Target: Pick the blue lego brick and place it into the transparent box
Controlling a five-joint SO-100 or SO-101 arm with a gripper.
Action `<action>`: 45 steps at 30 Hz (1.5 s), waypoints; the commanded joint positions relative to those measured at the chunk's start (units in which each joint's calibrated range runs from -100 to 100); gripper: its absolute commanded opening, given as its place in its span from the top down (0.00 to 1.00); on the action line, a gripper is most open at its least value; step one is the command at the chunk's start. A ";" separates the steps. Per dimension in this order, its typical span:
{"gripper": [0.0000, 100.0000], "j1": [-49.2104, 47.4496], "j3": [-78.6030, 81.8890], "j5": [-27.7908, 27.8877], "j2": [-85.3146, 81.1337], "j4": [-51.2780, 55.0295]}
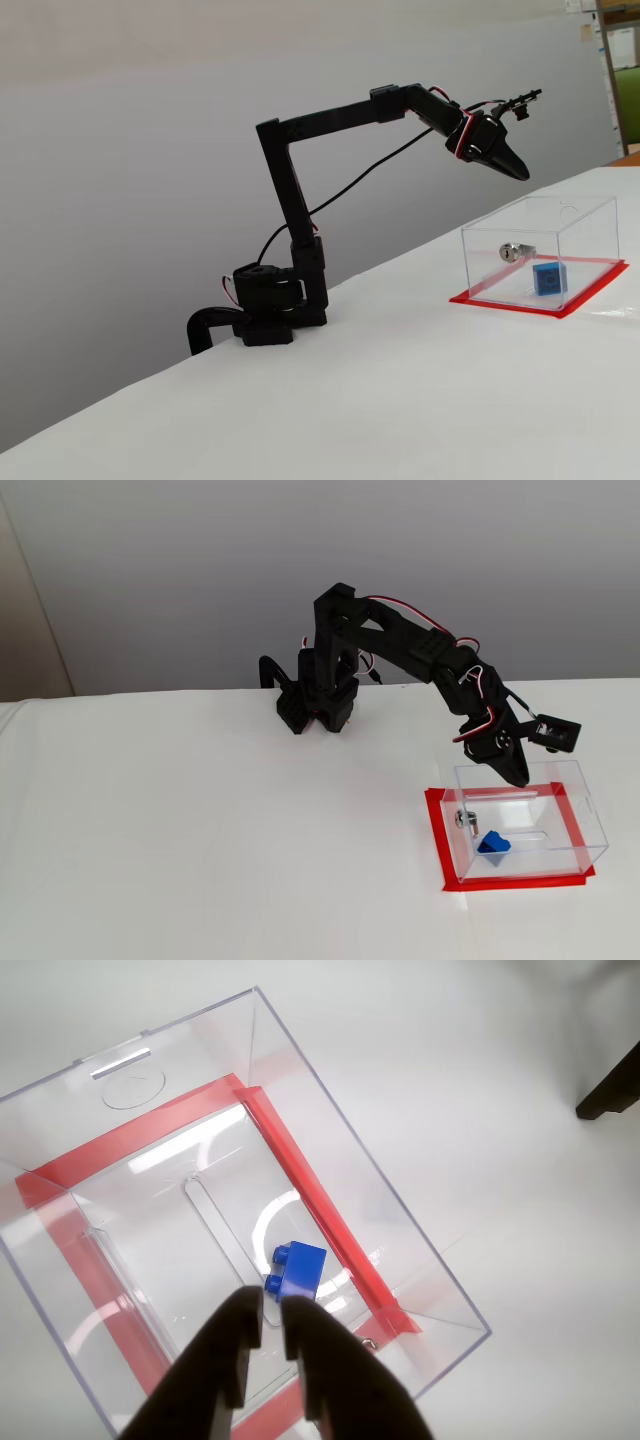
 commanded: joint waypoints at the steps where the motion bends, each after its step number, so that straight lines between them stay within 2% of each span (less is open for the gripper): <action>1: 0.97 3.88 -1.22 -0.07 -5.20 -0.59; 18: 0.97 28.87 22.10 -0.38 -37.95 -0.67; 29: 0.97 46.99 33.50 -0.38 -52.55 -0.67; 39: 0.97 56.01 46.70 -0.54 -64.17 -0.67; 45: 0.98 59.19 55.56 -4.03 -72.41 -0.67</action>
